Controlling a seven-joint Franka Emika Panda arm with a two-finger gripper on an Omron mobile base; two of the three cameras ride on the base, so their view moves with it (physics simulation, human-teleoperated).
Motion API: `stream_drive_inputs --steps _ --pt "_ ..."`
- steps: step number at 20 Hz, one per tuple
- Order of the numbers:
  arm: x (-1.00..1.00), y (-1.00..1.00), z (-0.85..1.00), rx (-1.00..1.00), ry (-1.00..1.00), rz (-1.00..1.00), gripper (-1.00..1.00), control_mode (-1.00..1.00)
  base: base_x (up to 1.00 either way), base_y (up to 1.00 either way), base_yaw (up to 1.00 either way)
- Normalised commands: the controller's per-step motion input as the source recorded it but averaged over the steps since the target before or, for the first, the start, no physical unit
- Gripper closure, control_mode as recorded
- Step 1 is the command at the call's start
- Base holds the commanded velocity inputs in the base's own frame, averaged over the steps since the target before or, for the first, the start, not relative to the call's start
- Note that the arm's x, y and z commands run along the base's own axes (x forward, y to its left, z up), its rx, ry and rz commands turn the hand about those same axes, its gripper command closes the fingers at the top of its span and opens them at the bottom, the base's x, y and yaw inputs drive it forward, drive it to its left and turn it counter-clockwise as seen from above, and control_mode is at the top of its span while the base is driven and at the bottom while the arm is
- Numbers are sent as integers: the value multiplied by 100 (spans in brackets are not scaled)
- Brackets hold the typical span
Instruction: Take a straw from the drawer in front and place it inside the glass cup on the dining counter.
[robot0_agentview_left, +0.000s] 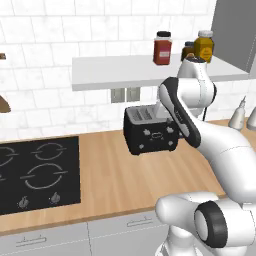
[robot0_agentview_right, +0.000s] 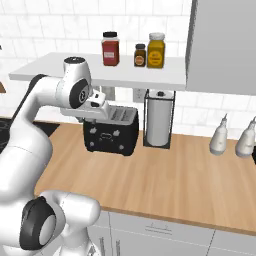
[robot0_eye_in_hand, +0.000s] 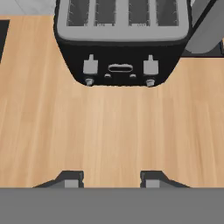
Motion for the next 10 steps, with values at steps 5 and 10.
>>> stream_drive_inputs --steps 5,10 --pt "0 0 0 0 0 0 -100 100 -12 0 1" --pt "0 0 0 0 0 0 -100 100 -68 -4 29"
